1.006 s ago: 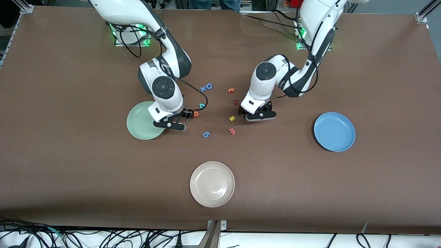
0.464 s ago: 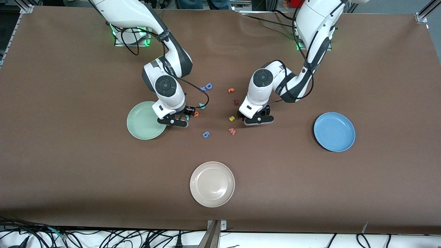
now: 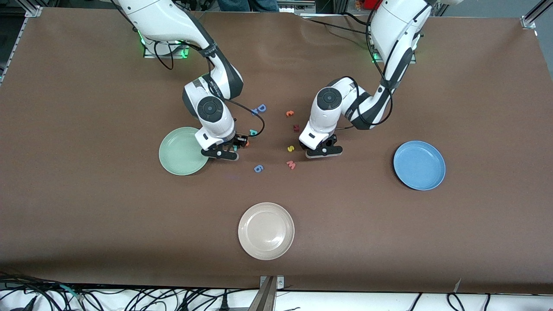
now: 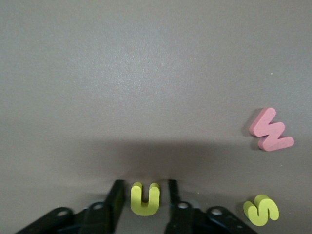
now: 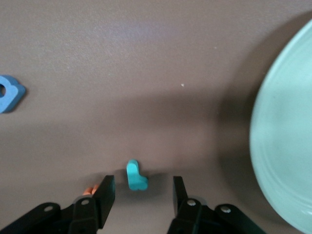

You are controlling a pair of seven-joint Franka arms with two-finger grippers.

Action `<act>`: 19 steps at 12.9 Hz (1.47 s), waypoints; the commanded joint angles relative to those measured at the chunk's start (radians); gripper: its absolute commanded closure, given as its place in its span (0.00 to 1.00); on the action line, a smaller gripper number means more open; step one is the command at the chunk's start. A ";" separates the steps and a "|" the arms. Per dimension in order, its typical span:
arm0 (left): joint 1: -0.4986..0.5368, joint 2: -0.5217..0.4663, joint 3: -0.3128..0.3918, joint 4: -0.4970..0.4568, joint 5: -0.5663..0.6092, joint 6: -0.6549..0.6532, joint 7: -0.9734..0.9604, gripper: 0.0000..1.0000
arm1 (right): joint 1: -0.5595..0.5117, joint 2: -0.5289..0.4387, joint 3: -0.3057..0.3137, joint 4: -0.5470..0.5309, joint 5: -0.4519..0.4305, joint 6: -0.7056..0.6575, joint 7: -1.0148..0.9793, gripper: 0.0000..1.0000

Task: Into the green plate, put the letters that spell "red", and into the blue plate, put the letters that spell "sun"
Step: 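Put the u on the blue plate while the right gripper drops the l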

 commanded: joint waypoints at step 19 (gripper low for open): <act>0.452 -0.078 -0.044 0.259 -0.056 -0.647 0.777 0.88 | -0.025 -0.142 -0.240 0.058 0.018 -0.341 -0.272 1.00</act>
